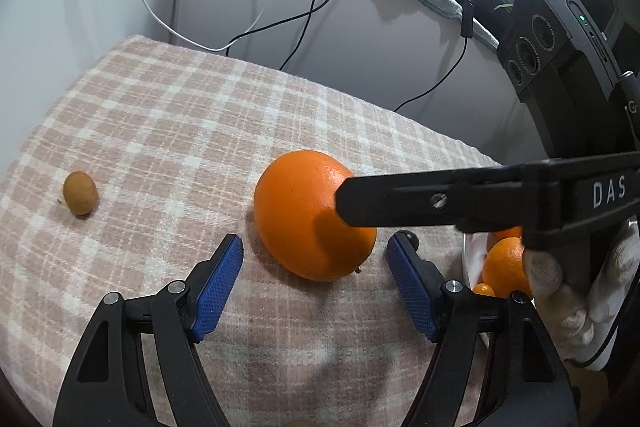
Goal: Organize fruits
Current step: 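Move both open grippers to the remaining large orange, then close the right gripper on the large orange and lift it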
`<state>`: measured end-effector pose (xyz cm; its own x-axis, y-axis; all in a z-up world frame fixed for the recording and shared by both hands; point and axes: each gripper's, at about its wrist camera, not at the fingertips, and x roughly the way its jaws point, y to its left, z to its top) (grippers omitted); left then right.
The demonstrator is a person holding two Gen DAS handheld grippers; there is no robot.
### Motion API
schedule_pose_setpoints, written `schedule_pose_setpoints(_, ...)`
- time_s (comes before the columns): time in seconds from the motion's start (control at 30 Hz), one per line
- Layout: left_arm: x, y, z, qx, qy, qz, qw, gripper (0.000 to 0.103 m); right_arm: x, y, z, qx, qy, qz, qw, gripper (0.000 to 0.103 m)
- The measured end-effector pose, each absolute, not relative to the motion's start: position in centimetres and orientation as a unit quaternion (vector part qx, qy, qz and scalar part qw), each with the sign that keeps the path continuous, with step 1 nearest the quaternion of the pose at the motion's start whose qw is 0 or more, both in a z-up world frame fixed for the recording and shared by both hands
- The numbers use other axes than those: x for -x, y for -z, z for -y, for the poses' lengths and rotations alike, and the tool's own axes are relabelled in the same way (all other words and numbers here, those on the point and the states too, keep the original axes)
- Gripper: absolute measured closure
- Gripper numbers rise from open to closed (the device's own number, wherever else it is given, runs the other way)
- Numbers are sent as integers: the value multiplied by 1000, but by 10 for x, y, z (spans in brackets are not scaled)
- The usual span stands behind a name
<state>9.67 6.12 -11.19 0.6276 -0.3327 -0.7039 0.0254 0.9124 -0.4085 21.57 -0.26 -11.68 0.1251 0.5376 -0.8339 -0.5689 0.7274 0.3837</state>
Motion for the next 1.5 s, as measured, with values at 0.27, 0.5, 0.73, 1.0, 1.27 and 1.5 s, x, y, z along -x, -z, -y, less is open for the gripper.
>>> schedule_pose_setpoints(0.27,-105,119,-66,205,110,-426,874,28,-221,125,-9,12,-368,-557,744,29)
schedule_pose_setpoints(0.5,-110,125,-67,221,117,-433,866,28,-222,133,-15,11,-370,-568,735,36)
schedule_pose_setpoints(0.73,-110,124,-63,222,126,-432,865,33,-220,131,-16,18,-369,-565,737,37)
schedule_pose_setpoints(1.0,-108,121,-62,212,117,-427,871,37,-217,130,-17,24,-372,-563,737,37)
schedule_pose_setpoints(1.27,-100,110,-58,194,103,-411,885,38,-206,124,-13,26,-380,-556,739,37)
schedule_pose_setpoints(1.5,-93,94,-52,178,100,-393,896,38,-197,108,-4,18,-385,-540,748,37)
